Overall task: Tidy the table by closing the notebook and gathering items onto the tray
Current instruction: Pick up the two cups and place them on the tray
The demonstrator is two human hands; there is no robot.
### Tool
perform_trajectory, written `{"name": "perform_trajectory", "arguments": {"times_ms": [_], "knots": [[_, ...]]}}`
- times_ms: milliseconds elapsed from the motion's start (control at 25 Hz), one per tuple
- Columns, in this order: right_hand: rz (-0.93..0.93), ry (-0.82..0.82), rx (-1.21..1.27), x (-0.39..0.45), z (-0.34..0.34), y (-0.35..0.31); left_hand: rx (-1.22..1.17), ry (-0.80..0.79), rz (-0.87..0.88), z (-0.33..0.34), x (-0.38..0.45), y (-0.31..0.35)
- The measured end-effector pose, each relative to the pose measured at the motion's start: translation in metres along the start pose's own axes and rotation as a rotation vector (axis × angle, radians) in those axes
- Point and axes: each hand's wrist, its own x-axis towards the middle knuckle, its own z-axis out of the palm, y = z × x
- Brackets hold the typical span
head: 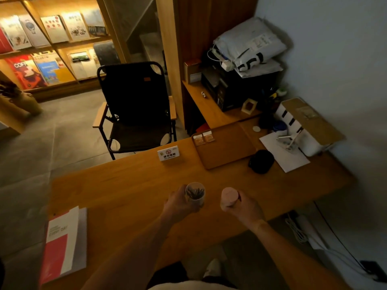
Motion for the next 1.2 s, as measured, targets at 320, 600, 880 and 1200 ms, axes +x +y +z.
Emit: {"name": "perform_trajectory", "arguments": {"times_ms": [320, 600, 880, 1200], "knots": [[0.014, 0.001, 0.062, 0.014, -0.02, 0.016, 0.113, -0.005, 0.02, 0.013, 0.031, 0.017], [0.058, -0.018, 0.035, 0.05, -0.024, 0.004, 0.104, -0.011, 0.064, 0.001, 0.073, 0.016], [0.065, -0.065, 0.027, 0.085, -0.021, -0.012, 0.103, -0.016, 0.056, -0.013, 0.103, 0.004], [0.034, -0.094, -0.003, 0.136, -0.036, -0.024, 0.083, 0.043, -0.02, -0.009, 0.127, 0.009]]}}
